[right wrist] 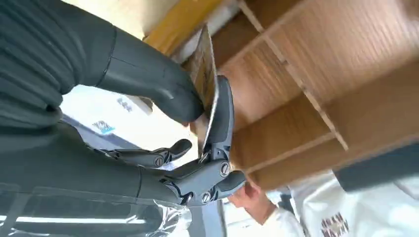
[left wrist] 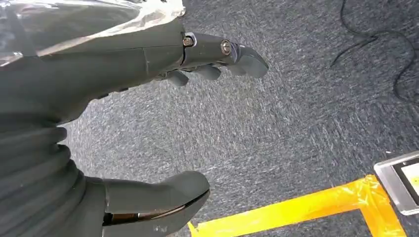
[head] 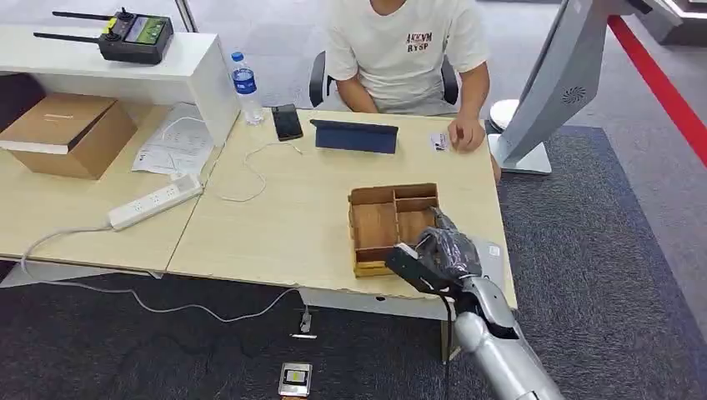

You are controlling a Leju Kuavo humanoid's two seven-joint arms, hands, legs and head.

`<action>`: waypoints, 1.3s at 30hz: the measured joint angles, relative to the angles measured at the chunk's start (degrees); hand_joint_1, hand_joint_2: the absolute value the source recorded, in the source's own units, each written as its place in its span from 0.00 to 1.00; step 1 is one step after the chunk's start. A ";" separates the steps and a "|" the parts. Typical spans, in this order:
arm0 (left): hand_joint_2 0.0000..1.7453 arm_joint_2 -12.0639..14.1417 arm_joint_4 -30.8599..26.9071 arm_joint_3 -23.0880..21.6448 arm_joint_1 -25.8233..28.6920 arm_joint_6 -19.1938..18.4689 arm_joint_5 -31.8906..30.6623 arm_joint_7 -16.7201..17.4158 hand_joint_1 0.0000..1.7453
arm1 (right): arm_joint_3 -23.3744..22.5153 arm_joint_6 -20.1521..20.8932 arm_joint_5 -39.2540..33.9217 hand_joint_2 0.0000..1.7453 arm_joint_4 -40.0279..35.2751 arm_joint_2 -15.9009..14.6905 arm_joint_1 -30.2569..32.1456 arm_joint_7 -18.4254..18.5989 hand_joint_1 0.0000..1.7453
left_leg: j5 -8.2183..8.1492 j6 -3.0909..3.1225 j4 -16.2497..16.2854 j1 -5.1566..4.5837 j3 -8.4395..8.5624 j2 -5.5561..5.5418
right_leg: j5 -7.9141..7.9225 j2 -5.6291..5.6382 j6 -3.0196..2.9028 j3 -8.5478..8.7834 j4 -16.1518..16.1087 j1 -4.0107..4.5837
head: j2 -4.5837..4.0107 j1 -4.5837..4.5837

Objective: Pass the card to the sensor for recognition and then transmit it.

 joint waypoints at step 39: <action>1.00 0.02 0.00 -0.55 -1.46 -1.60 -4.46 -0.79 0.00 | -4.35 11.67 3.36 1.00 17.57 -1.51 -37.19 -2.07 1.00 | 0.22 0.00 0.02 0.00 -0.31 -0.12 | 0.20 -0.03 0.00 -0.26 0.05 0.00 | 0.00 0.02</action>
